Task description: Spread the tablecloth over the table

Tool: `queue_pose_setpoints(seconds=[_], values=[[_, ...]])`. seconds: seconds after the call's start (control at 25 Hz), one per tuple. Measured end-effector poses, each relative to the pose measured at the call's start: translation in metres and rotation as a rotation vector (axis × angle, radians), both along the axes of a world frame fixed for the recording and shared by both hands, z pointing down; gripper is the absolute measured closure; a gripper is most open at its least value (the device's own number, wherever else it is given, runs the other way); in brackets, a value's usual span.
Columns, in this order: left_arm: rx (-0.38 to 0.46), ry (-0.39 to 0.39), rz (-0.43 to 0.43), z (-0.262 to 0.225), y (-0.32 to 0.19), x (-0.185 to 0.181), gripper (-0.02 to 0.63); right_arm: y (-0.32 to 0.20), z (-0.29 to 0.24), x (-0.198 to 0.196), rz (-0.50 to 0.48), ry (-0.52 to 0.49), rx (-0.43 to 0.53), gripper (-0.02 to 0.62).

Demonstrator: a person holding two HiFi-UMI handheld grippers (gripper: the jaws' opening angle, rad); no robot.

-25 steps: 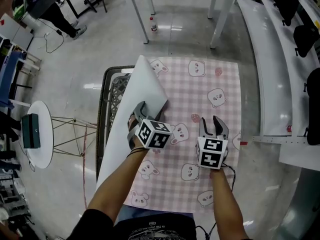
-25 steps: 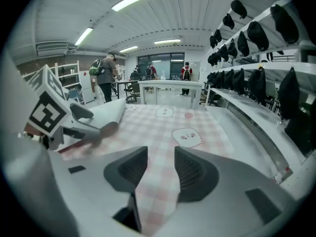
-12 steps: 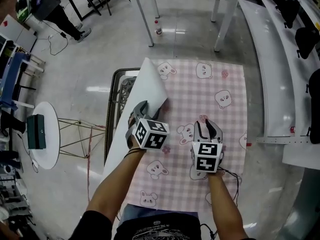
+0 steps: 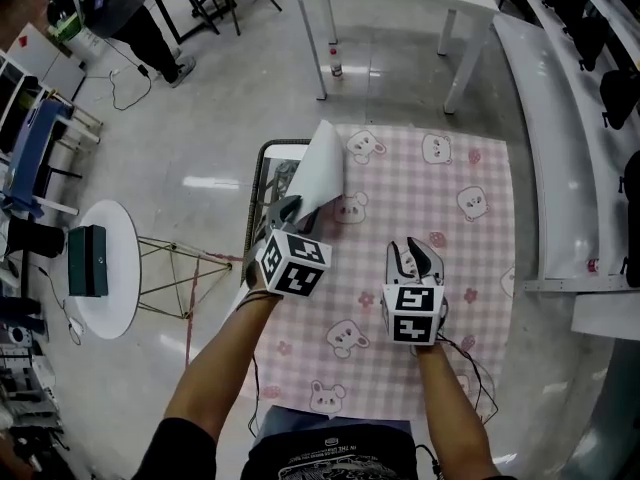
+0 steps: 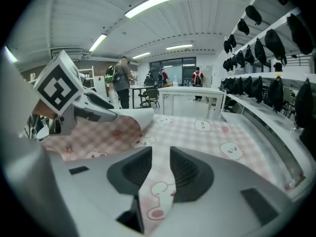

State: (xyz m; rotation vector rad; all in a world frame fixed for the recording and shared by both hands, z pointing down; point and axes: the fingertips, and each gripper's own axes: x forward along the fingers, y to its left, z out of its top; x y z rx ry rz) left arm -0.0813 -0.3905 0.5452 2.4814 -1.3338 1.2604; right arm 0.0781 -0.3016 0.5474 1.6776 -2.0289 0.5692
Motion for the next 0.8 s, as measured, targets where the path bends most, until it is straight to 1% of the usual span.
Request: queue_pose_setpoints(seconds=[0.16, 0.4, 0.6, 0.8], values=[[-0.004, 0.014, 0.037, -0.007, -0.005, -0.024, 0.459, 0.001, -0.005, -0.025, -0.003, 0.006, 0.005, 0.482], [-0.014, 0.017, 0.09, -0.006, -0.016, -0.058, 0.496, 0.005, 0.0, -0.053, 0.007, 0.02, -0.012, 0.486], [-0.023, 0.042, 0.089, 0.007, -0.034, -0.095, 0.531, -0.001, 0.01, -0.079, 0.019, 0.042, -0.024, 0.489], [-0.064, 0.082, 0.071, 0.03, -0.051, -0.128, 0.549, -0.009, 0.016, -0.105, 0.028, 0.063, -0.033, 0.491]])
